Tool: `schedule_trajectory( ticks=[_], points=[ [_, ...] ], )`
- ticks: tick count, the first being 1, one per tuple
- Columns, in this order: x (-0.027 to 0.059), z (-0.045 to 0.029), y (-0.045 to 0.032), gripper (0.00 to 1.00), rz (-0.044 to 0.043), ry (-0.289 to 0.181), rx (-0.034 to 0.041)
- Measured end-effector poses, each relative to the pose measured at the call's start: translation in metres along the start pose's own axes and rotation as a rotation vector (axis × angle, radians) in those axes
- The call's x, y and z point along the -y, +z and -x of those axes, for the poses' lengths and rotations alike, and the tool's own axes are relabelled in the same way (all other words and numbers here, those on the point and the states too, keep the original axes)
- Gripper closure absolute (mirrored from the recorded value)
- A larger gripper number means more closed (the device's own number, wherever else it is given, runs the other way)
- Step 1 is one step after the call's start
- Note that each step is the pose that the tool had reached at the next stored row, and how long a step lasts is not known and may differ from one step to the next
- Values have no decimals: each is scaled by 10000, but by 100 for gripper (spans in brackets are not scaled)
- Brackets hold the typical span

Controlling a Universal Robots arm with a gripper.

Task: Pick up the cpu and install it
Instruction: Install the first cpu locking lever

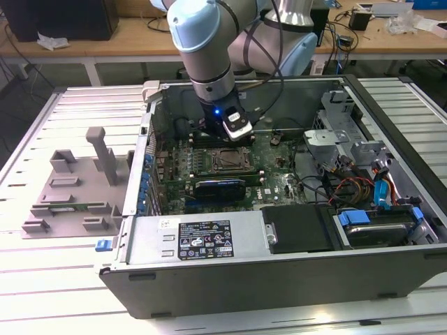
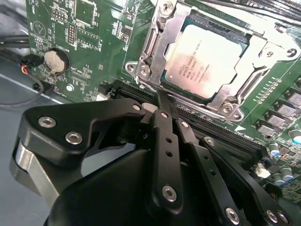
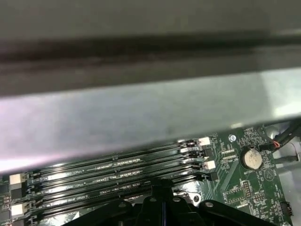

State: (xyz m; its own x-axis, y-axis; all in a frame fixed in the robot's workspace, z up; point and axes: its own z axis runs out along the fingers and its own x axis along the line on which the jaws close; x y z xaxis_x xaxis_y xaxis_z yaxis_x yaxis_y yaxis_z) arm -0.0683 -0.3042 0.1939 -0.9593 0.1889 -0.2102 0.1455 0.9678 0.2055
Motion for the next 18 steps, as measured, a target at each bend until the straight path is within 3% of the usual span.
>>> schedule_trajectory(
  ticks=[5, 7, 8, 9, 15, 18],
  points=[
    [-2, 21, 12, 89, -9, 104, 21],
    [-2, 21, 12, 89, 143, 142, -4],
    [-2, 21, 12, 89, 276, 175, -26],
    [-2, 21, 13, 89, 298, 181, -27],
    [-9, 27, -2, 89, 304, 178, -19],
    [-32, 52, -124, 89, 278, 175, -22]
  ],
)
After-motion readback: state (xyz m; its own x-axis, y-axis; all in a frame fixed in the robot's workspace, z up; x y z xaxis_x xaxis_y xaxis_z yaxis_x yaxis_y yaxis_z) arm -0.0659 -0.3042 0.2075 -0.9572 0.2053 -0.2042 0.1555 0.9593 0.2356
